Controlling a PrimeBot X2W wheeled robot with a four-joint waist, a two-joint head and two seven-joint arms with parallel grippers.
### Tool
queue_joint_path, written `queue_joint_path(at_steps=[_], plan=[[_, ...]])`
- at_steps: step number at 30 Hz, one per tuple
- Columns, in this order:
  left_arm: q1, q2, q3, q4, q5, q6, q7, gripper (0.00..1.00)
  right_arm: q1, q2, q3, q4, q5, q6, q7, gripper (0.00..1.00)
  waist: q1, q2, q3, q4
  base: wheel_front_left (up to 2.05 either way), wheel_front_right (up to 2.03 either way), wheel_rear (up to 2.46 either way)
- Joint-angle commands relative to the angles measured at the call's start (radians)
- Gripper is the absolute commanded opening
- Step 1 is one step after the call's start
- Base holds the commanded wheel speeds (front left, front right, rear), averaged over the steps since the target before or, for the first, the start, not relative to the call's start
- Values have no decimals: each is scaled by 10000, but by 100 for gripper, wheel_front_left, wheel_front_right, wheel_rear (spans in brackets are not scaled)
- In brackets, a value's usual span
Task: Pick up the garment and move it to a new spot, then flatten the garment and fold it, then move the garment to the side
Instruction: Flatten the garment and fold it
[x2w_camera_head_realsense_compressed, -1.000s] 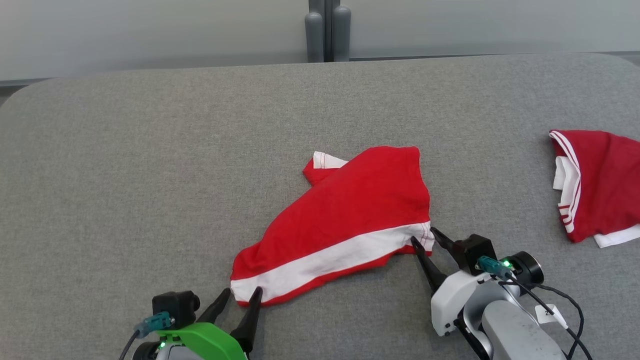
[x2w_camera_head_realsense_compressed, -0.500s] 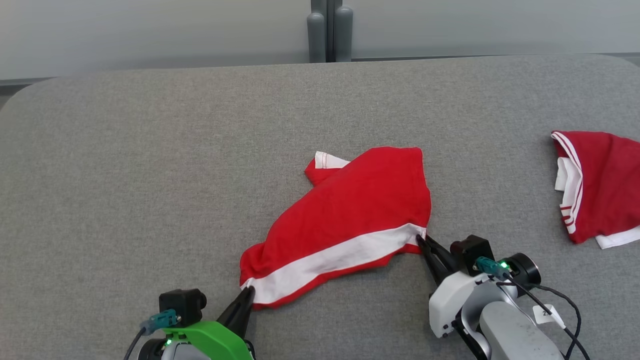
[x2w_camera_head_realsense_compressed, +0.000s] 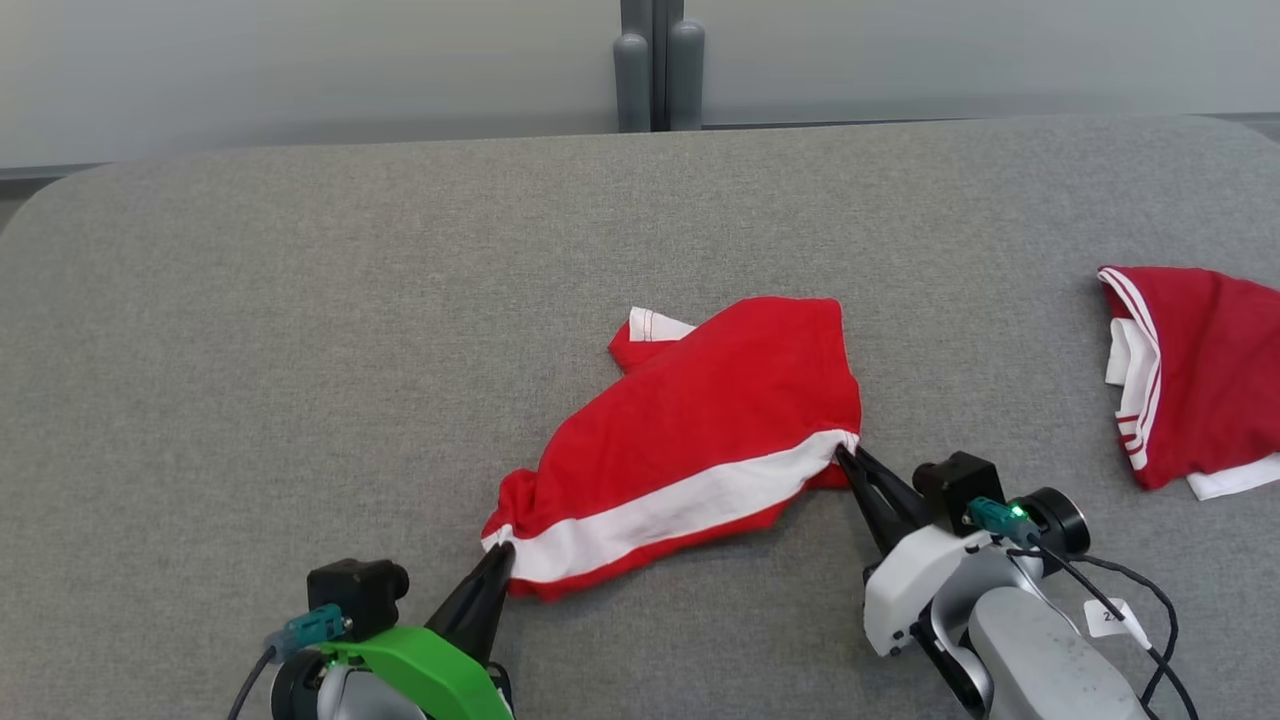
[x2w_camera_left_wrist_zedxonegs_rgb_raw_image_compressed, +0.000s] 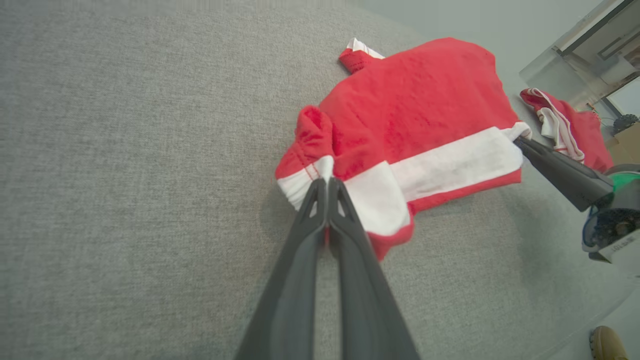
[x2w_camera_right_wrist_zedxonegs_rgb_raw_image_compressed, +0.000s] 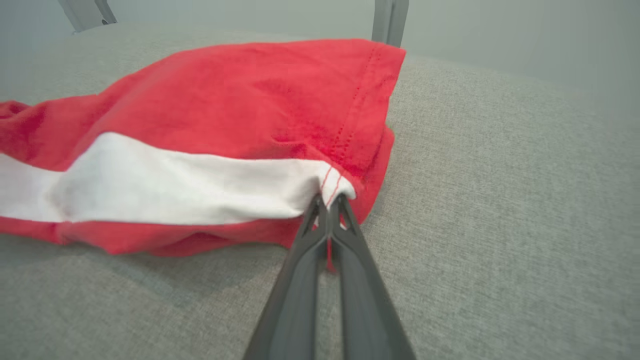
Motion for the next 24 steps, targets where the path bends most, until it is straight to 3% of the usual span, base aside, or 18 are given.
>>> queue_joint_path(at_steps=[1,7,11,16,24], plan=[[123,92,4,-141,-29,15,58,0,176,-71,-32,-114,86,-16,-27,0,0,-1,-32,-6,0,0,0],[399,130,53,-1377,-248,122,234,0,530,-332,-149,-962,770,-16,-28,0,0,-1,-168,-28,0,0,0],[451,154,180,-2407,-432,217,325,0,780,-598,-196,-2037,1840,-16,189,0,0,-1,-228,-29,0,0,0],[472,169,365,-3838,-730,391,583,0,1140,-1310,-498,-4380,3388,-16,844,0,0,-1,-273,-110,0,0,0],[-566,419,667,-5561,-1107,648,1497,0,991,-2148,-1849,-8169,5416,-11,2388,0,0,-1,154,-198,0,0,0]])
